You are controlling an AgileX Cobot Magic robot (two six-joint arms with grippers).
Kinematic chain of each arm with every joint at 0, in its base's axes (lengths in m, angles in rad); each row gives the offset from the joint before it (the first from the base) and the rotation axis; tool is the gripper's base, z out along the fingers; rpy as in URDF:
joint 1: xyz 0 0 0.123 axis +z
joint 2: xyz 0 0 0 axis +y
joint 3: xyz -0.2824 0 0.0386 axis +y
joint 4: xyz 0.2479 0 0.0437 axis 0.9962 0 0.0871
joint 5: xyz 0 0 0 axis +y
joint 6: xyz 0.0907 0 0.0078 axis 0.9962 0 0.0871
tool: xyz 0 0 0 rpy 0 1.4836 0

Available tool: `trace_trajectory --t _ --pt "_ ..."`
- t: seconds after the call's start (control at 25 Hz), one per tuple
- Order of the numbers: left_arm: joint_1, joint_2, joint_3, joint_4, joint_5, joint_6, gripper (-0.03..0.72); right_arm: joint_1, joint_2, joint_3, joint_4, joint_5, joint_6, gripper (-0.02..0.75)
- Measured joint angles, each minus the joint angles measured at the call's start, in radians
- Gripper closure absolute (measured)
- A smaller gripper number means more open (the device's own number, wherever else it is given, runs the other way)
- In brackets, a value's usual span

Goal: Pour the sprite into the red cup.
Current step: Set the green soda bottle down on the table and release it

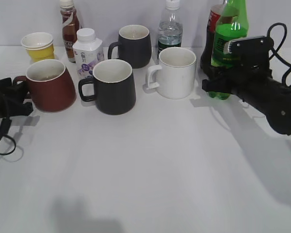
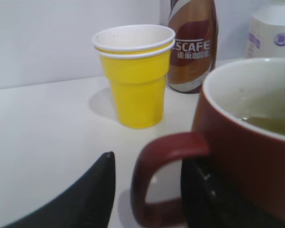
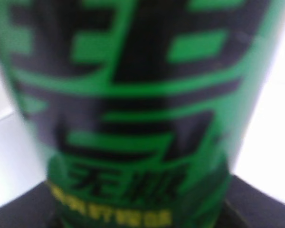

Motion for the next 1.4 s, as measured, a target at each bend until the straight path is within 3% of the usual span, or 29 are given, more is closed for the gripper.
trace_trajectory --t 0.2,0.44,0.84,1.24,1.4 --pt "0.0 -0.013 0.047 0.001 -0.004 0.0 0.326 0.0 0.001 0.056 -0.001 -0.11 0.025 0.363" --pt "0.0 -0.013 0.091 0.009 -0.004 -0.055 0.326 0.0 0.001 0.094 -0.001 -0.139 0.061 0.362" --pt "0.0 -0.106 0.168 0.02 -0.005 -0.07 0.326 0.0 0.001 0.103 -0.027 -0.17 0.067 0.136" --pt "-0.002 -0.278 0.228 0.131 -0.003 -0.135 0.326 0.0 -0.039 0.21 -0.012 -0.171 0.067 0.122" --pt "-0.002 -0.381 0.229 0.14 0.113 -0.229 0.326 0.0 -0.072 0.298 -0.002 -0.17 0.067 0.122"
